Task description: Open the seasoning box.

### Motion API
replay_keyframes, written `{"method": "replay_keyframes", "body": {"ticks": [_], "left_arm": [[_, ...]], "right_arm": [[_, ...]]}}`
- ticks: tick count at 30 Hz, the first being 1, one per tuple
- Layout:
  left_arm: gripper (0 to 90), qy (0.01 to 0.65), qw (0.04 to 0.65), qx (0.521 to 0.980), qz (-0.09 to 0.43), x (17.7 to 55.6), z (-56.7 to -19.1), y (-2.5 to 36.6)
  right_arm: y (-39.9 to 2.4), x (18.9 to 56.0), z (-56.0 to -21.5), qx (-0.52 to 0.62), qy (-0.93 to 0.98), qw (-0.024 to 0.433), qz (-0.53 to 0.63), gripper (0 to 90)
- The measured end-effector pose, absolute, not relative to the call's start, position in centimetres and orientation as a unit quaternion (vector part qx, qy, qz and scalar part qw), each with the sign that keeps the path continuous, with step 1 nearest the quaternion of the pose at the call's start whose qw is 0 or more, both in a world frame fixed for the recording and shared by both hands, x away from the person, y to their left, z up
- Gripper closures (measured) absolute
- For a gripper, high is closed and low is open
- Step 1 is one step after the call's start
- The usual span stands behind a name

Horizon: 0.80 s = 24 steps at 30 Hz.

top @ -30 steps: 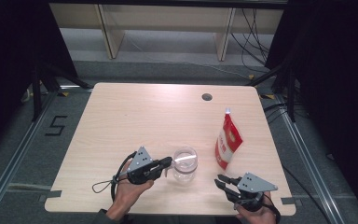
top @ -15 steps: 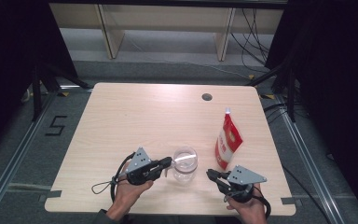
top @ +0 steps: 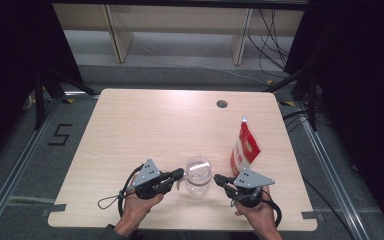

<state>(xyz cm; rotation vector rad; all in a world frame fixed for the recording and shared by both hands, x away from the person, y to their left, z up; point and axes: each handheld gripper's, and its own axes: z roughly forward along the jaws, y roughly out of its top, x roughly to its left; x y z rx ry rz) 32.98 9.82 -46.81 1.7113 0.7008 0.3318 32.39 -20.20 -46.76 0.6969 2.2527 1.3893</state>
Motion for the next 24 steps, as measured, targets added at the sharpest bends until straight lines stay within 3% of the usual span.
{"method": "replay_keyframes", "body": {"ticks": [17,24], "left_arm": [[87.8,0.311,0.592,0.732,0.132,33.0,-46.82,9.87],[70.2,0.316,0.594,0.73,0.123,33.04,-46.58,10.15]], "right_arm": [[-19.42,33.41,-46.09,0.24,0.803,0.2,0.509,85.9],[-19.19,33.27,-46.02,0.243,0.799,0.201,0.512,85.8]]}}
